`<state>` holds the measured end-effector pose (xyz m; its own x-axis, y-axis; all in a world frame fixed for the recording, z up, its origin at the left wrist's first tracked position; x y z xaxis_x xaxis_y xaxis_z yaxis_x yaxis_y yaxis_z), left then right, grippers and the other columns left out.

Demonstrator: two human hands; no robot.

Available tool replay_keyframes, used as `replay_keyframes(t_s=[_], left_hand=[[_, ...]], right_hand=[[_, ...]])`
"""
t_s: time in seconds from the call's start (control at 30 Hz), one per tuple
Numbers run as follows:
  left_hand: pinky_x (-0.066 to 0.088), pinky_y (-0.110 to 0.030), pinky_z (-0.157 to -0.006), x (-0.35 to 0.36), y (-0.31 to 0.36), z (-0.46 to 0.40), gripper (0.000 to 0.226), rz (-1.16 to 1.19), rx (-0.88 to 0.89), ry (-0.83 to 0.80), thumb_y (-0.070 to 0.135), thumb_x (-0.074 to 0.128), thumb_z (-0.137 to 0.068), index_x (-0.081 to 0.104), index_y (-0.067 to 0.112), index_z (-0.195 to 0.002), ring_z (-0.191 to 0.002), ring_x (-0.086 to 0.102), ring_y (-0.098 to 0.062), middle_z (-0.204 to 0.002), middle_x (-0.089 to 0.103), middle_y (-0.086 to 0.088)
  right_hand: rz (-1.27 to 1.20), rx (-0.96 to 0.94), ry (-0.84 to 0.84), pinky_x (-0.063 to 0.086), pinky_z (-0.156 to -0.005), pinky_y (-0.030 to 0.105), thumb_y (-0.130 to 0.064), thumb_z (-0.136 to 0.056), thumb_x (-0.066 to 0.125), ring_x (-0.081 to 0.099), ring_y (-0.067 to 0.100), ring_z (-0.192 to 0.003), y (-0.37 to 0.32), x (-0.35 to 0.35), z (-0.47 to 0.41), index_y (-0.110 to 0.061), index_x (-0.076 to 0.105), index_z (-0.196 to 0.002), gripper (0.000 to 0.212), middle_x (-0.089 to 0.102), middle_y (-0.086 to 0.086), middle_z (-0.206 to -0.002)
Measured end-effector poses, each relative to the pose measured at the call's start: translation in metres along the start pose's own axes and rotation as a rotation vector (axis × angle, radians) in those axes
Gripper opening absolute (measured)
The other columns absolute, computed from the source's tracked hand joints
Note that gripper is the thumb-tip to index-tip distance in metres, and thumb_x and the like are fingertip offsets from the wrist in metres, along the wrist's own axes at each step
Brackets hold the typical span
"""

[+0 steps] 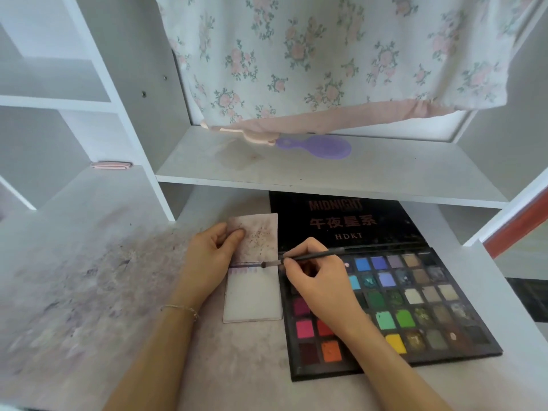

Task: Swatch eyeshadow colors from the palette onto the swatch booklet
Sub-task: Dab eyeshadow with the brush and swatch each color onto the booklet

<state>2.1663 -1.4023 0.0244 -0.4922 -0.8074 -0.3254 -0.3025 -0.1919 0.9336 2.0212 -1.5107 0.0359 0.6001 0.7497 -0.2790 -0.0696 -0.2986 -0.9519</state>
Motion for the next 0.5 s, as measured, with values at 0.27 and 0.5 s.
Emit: replay_keyframes(t_s=[0.27,0.5], left_hand=[[0.05,-0.051,-0.074,-0.0007,-0.0004,-0.0004,0.018,0.0,0.017,0.01,0.016,0.057,-0.088,0.066,0.001,-0.086,-0.076,0.062,-0.033,-0.085,0.066,-0.027],[0.054,-0.03,-0.07,0.0007,0.0014,0.001,0.015,0.033,0.011,-0.001,0.014,0.056,-0.089,0.066,0.024,-0.082,-0.075,0.066,-0.008,-0.079,0.071,0.004]], right_hand=[[0.036,0.006,-0.031,0.043,-0.051,0.024,-0.015,-0.081,0.06,0.051,0.012,-0.054,0.0011,0.0028,0.0001,-0.023,0.057,-0.073,0.012,0.061,0.007,-0.066],[0.067,0.017,-0.075,0.038,-0.047,0.011,-0.013,-0.082,0.06,0.047,0.001,-0.051,0.0004,0.0058,0.001,-0.022,0.058,-0.073,0.013,0.056,-0.006,-0.058]])
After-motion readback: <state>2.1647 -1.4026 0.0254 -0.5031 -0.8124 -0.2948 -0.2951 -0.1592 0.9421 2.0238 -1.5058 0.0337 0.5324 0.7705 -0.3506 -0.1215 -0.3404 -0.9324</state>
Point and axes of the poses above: each hand's wrist, its own z-axis away from the middle knuckle, its own x-axis out of the palm, y = z × x, the point moved 5 cm from there along -z, towards the middle knuckle
